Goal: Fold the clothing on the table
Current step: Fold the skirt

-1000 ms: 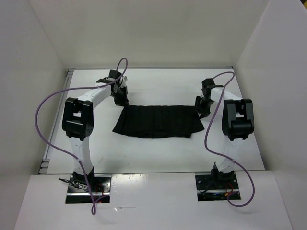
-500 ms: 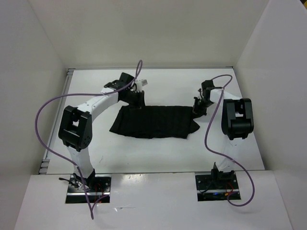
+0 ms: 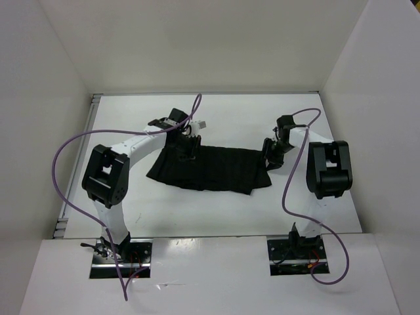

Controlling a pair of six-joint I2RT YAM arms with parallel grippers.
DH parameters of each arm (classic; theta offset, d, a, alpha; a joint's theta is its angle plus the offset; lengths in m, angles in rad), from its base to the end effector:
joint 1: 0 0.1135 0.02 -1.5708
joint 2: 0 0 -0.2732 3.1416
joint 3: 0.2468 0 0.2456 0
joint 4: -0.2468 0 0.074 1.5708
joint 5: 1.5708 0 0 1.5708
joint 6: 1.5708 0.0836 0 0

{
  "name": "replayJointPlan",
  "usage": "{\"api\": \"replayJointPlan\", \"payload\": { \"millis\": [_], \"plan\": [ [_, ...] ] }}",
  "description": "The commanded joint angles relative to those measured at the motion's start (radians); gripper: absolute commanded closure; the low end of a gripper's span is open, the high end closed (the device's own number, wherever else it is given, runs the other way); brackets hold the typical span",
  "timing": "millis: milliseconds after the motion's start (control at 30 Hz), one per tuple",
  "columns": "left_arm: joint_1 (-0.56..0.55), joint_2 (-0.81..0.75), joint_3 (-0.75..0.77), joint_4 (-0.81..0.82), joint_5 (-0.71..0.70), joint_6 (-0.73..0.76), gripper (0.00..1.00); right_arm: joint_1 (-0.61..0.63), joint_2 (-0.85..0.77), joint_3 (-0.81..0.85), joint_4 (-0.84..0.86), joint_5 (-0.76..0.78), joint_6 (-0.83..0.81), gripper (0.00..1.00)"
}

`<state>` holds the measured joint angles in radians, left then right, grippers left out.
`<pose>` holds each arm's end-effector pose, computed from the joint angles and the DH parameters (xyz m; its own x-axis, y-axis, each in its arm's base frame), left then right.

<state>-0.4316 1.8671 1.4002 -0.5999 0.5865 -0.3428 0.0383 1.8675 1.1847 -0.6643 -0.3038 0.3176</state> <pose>0.3520 -0.2130 0.1954 -0.9478 0.1283 -0.2919 0.2895 0.7303 -0.6188 0.3554 0.0386 0.1211 -0.9578 0.2615 -0.1197 0.2066 0.9151 0.3464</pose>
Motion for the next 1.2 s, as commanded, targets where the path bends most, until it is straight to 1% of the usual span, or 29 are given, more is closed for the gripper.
{"api": "replayJointPlan", "payload": {
  "millis": [0,133,233,333,400,533,700,900,967,1100,1167],
  "plan": [
    [-0.009,0.010,-0.013,0.017,0.029,-0.002,0.91,-0.018,-0.077,-0.029,0.017,-0.008,0.017,0.50],
    [-0.018,0.010,-0.013,0.026,0.029,-0.002,0.91,-0.048,-0.145,-0.050,0.017,-0.008,0.035,0.50],
    [-0.018,0.010,-0.013,0.026,0.029,-0.002,0.91,-0.069,-0.177,-0.050,0.017,-0.052,0.035,0.50],
    [-0.018,0.010,-0.004,0.017,0.029,-0.002,0.90,-0.069,-0.186,-0.071,0.040,-0.090,0.035,0.47],
    [-0.018,0.010,-0.004,0.017,0.029,-0.002,0.90,-0.069,-0.177,-0.095,0.051,-0.128,0.026,0.46],
    [-0.018,0.010,-0.004,0.008,0.029,-0.002,0.90,-0.078,-0.136,-0.120,0.081,-0.129,0.017,0.44],
    [-0.018,0.010,-0.004,0.008,0.029,0.007,0.90,-0.087,-0.105,-0.149,0.112,-0.268,-0.018,0.42],
    [-0.018,0.010,-0.013,0.008,0.019,0.007,0.90,-0.087,-0.096,-0.149,0.112,-0.255,-0.028,0.42],
    [-0.018,0.010,-0.013,-0.001,0.019,0.007,0.90,-0.087,-0.096,-0.149,0.130,-0.273,-0.028,0.42],
    [-0.018,0.010,-0.023,-0.001,0.019,0.007,0.90,-0.087,-0.060,-0.149,0.131,-0.293,-0.028,0.42],
    [-0.018,0.010,-0.023,-0.001,0.019,0.007,0.90,-0.078,-0.051,-0.149,0.131,-0.276,-0.028,0.42]
  ]
}}
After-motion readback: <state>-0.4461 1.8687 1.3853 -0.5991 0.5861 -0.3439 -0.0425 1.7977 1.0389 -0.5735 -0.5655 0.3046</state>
